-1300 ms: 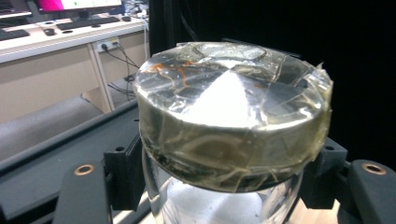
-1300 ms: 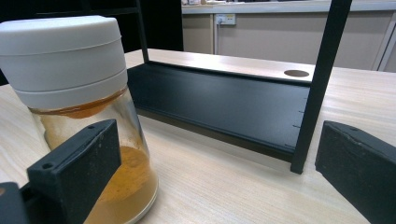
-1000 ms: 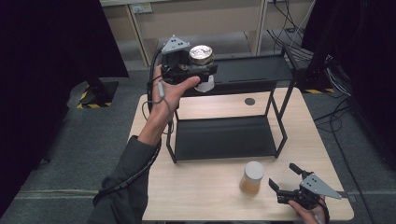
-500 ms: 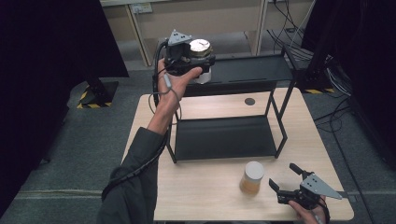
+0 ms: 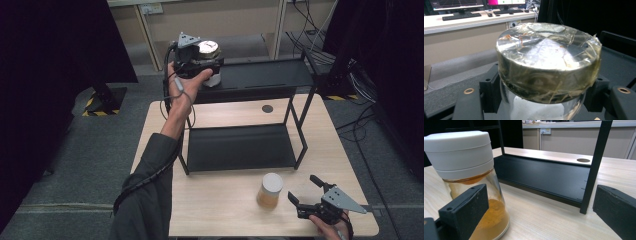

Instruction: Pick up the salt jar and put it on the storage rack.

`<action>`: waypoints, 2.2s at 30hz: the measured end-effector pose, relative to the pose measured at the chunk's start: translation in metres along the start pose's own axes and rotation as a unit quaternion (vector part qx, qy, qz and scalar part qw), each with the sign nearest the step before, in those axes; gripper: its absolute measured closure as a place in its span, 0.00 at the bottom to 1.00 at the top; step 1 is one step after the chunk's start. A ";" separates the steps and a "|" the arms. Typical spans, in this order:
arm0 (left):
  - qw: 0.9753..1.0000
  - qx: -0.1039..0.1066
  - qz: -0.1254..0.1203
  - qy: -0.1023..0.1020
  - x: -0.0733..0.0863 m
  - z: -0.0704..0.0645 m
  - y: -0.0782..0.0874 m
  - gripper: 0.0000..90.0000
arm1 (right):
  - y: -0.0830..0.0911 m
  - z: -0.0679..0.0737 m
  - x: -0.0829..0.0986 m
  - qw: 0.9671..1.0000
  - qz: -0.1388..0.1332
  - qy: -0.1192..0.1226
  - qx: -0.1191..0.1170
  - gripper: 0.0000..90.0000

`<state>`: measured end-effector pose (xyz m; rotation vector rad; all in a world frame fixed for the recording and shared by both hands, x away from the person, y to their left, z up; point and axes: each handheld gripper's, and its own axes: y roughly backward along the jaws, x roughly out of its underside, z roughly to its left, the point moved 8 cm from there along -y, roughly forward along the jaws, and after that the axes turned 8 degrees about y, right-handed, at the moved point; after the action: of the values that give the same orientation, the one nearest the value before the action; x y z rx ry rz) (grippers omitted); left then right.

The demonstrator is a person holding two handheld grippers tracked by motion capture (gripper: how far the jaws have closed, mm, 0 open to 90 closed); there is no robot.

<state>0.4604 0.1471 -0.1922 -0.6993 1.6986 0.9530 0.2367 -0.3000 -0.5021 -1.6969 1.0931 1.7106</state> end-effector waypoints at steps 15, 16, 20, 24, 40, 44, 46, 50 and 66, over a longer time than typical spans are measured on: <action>1.000 -0.012 -0.009 0.007 0.004 -0.001 -0.003 0.33 | 0.000 0.000 0.000 1.000 0.001 0.000 -0.003 0.01; 1.000 -0.015 -0.015 0.011 0.004 -0.002 -0.002 0.29 | 0.000 0.000 0.000 1.000 0.001 0.000 -0.003 0.01; 0.999 -0.029 -0.023 0.017 -0.001 -0.006 0.005 0.13 | 0.000 0.000 0.000 1.000 0.001 0.000 -0.003 0.01; 0.999 -0.032 -0.027 0.015 -0.004 -0.008 0.012 0.05 | -0.001 0.001 0.000 1.000 0.001 0.001 -0.005 0.01; 1.000 -0.012 -0.023 0.016 0.001 -0.008 0.028 0.02 | -0.001 0.001 0.001 1.000 0.003 0.000 -0.004 0.01; 1.000 -0.008 -0.024 0.019 0.004 -0.007 0.033 0.02 | -0.001 0.001 0.001 1.000 0.002 0.001 -0.004 0.01; 1.000 -0.005 -0.023 0.017 0.006 -0.008 0.036 0.02 | -0.001 0.001 0.001 1.000 0.003 0.000 -0.003 0.01; 1.000 0.002 -0.021 0.009 0.010 -0.009 0.042 0.02 | -0.001 0.001 0.001 1.000 0.003 0.000 -0.004 0.01; 0.999 0.047 -0.024 -0.001 0.040 -0.016 0.067 0.03 | -0.001 0.000 0.001 1.000 0.004 -0.001 -0.001 0.01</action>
<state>0.3854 0.1677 -0.2096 -0.6742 1.7047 0.8351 0.2373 -0.2995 -0.5031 -1.6938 1.0989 1.7175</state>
